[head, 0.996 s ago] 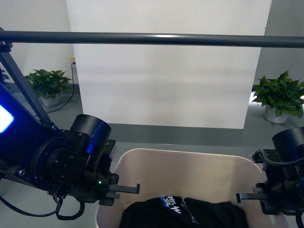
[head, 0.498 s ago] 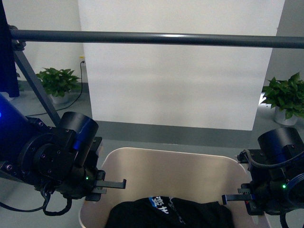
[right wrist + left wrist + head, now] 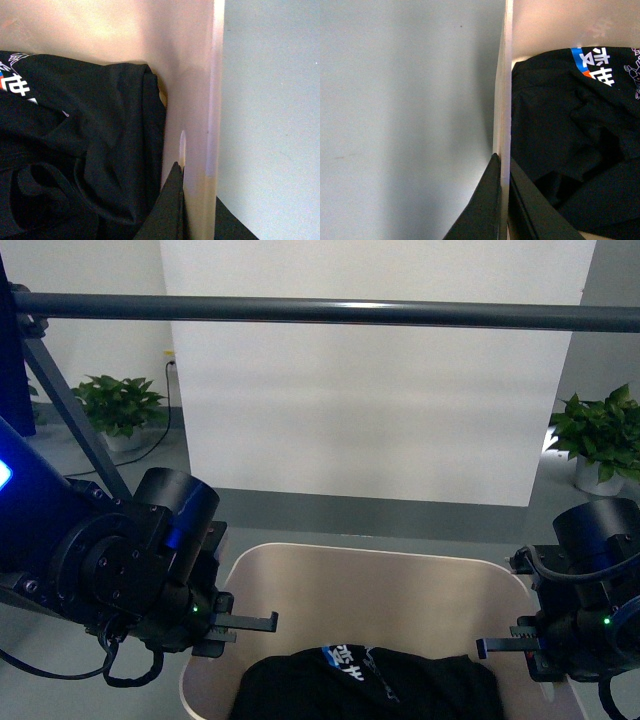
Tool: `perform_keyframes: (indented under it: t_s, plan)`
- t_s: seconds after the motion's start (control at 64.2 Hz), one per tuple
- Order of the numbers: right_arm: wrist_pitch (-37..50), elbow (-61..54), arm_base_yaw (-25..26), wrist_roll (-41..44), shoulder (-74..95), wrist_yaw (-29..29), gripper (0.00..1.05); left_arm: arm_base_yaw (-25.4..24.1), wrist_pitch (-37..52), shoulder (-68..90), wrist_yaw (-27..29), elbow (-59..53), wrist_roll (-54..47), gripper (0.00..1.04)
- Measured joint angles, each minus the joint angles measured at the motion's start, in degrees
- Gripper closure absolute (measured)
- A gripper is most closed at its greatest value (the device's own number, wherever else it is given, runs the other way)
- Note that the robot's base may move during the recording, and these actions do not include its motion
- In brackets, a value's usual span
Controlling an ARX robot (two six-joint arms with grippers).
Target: Move hamper under clothes hanger
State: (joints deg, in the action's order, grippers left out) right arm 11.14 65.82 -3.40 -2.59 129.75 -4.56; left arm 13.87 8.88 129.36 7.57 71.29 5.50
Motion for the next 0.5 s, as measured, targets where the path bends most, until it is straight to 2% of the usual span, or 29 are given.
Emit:
perform_keyframes:
  t_s: [0.218,0.265,0.374,0.498]
  plan:
    - [0.0,0.0,0.0,0.0,0.0,0.0,1.02,0.0,0.0,0.0,0.0,0.0,0.0,1.01]
    - [0.0,0.0,0.0,-0.2,0.0,0.1,1.02,0.2,-1.5,0.0,2.2,0.4,1.8,1.01]
    - [-2.4,1.0,0.3,-2.9,0.2,7.5,1.02,0.9,-7.0,1.0,9.3,2.5,8.1,1.01]
    - [-2.5,1.8,0.2,-4.0,1.9,7.7,1.02,0.8,-7.6,3.0,10.0,3.7,11.3,1.01]
